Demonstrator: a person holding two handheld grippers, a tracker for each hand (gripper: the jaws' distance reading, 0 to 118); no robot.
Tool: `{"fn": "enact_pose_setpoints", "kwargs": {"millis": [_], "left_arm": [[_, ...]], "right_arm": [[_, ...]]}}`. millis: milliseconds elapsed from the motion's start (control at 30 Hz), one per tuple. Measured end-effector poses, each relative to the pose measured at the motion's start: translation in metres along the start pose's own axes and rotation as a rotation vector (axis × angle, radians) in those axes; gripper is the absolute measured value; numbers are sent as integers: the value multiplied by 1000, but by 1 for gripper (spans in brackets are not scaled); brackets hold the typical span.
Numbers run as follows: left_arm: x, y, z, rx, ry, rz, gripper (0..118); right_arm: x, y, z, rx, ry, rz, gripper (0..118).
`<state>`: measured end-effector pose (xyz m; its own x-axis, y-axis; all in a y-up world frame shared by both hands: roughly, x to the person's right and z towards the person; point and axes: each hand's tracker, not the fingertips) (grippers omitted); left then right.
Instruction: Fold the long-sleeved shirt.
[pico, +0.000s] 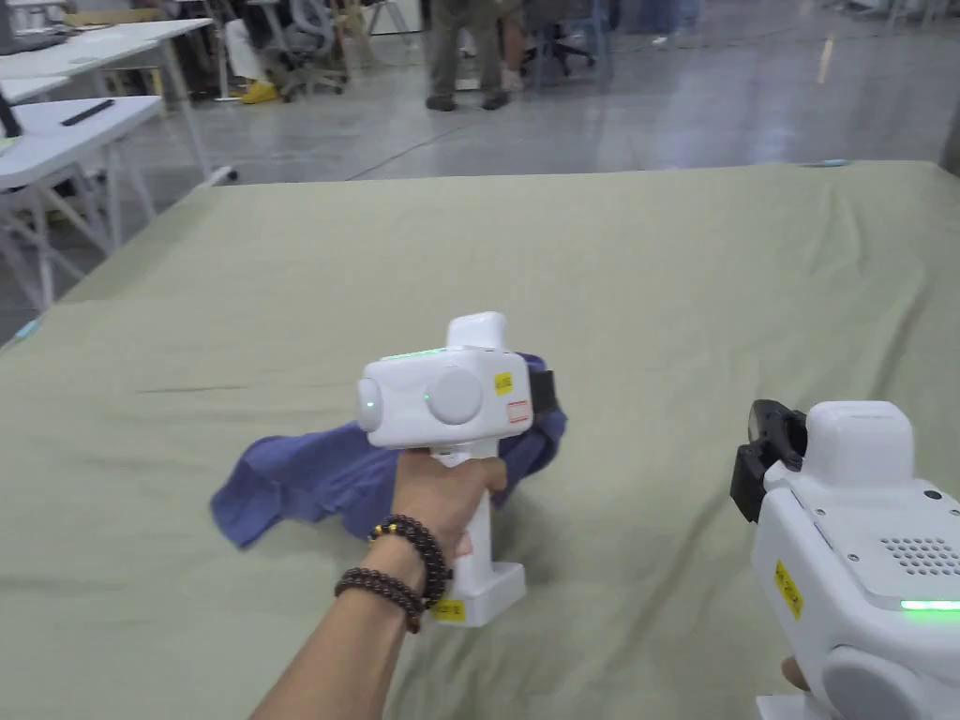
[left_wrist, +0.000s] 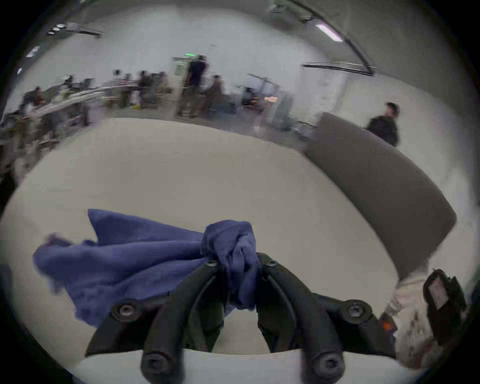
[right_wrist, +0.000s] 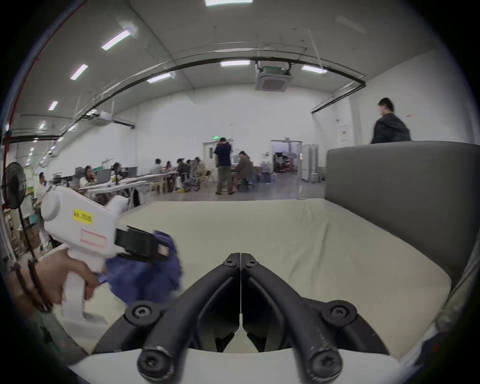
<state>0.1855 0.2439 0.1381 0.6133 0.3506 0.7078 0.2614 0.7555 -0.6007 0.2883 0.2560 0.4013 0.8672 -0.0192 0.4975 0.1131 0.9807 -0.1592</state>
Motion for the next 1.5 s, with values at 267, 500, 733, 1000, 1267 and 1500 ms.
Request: {"fn": "enact_pose_setpoints", "kwargs": {"millis": [267, 500, 733, 1000, 1267, 1500], "left_arm": [[169, -74, -128, -222, -176, -128, 14], [144, -79, -100, -168, -160, -107, 118], [75, -86, 53, 127, 97, -95, 118], [19, -152, 147, 193, 296, -88, 0], [14, -132, 127, 142, 240, -60, 0], [-11, -90, 11, -75, 270, -80, 114]], "right_arm": [[96, 2, 30, -13, -247, 40, 0], [117, -8, 48, -35, -269, 30, 0], [90, -13, 39, -92, -169, -35, 0], [61, -23, 32, -124, -132, -9, 0], [59, -13, 33, -122, -135, -4, 0], [65, -19, 24, -158, -123, -1, 0]]}}
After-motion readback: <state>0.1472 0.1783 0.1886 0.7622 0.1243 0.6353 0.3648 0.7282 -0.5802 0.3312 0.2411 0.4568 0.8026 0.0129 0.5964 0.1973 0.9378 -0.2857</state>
